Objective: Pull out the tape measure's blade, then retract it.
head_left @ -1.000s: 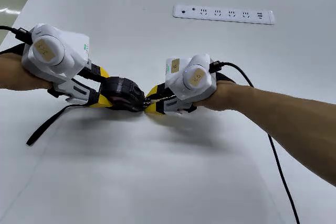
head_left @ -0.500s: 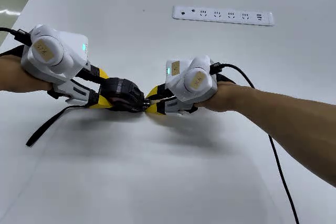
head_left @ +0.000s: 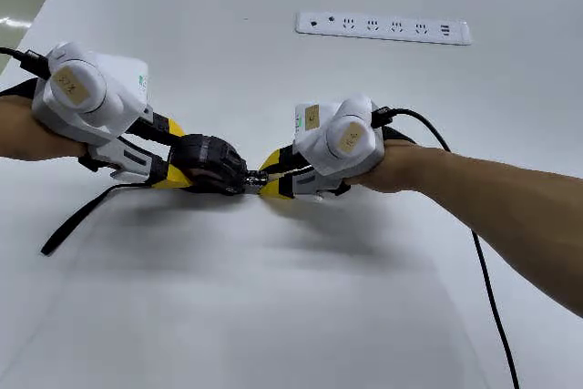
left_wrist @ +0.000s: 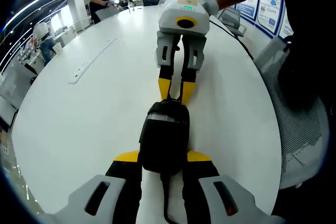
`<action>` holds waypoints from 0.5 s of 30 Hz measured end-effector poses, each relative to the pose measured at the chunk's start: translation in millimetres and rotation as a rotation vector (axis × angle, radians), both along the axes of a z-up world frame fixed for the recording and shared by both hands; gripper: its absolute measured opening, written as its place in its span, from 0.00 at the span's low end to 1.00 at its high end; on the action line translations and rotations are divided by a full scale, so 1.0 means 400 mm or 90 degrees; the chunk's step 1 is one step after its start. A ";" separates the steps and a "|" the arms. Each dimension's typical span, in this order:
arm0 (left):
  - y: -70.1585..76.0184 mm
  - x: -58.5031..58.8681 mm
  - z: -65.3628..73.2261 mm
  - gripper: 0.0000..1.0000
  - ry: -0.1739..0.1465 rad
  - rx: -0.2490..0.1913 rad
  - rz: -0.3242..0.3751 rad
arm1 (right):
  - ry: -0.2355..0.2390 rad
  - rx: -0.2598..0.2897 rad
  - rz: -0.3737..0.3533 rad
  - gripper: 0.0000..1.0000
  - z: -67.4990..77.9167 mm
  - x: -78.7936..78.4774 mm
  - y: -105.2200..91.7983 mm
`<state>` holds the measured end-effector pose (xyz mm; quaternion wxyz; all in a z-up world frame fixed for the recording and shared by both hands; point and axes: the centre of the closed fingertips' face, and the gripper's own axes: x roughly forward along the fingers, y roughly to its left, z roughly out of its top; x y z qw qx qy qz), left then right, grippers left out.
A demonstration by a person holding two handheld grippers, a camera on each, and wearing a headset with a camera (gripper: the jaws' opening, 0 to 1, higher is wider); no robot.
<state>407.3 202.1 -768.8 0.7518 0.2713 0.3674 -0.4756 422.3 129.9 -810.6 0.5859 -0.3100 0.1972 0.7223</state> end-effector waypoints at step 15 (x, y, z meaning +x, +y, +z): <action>0.000 -0.003 0.000 0.24 0.006 0.001 0.001 | -0.003 -0.006 0.001 0.09 0.013 0.005 -0.050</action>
